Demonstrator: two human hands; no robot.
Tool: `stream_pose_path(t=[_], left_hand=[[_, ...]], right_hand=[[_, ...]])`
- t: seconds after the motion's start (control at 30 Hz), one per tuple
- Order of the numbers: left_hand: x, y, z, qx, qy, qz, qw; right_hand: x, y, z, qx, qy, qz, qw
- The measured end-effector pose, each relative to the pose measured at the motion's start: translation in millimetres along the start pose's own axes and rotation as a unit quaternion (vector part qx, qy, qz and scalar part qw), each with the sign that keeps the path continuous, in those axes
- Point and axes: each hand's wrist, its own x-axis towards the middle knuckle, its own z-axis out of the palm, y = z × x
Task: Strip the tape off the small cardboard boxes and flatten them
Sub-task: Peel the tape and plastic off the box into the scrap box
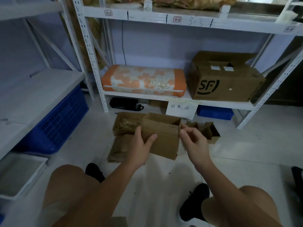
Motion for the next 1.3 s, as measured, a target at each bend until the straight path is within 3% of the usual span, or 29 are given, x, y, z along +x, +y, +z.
stream_pose_path(t=[0.13,0.23,0.37,0.47,0.53,1.03,1.3], left_hand=[[1.1,14.5,1.8,0.031,0.035,-0.002,0.999],[0.7,13.4,0.9,0.046,0.040,0.028,0.998],[1.2,14.3,-6.0,0.067,0.010,0.037,0.997],[-4.6,19.7,-12.8,-0.084,-0.088,-0.023,0.992],[-7.0,19.2,-14.9,-0.118,-0.107,-0.035,0.987],[-19.6,15.3,-11.6,-0.136,-0.078,-0.089,0.984],[-21.8,21.0,-8.8,-0.143,-0.082,-0.141,0.976]], right_hand=[[-7.4,-4.0,4.5,0.047,-0.102,0.007,0.994],[-7.9,-4.9,6.8,0.027,-0.130,0.002,0.991],[-8.8,-10.5,8.5,0.040,-0.119,0.019,0.992],[-9.6,-8.9,9.7,0.070,-0.123,0.045,0.989],[-9.4,-7.6,11.9,0.067,-0.133,0.049,0.988],[-16.6,5.4,14.7,0.022,-0.145,0.077,0.986],[-16.2,-9.2,14.3,0.008,-0.097,0.086,0.992]])
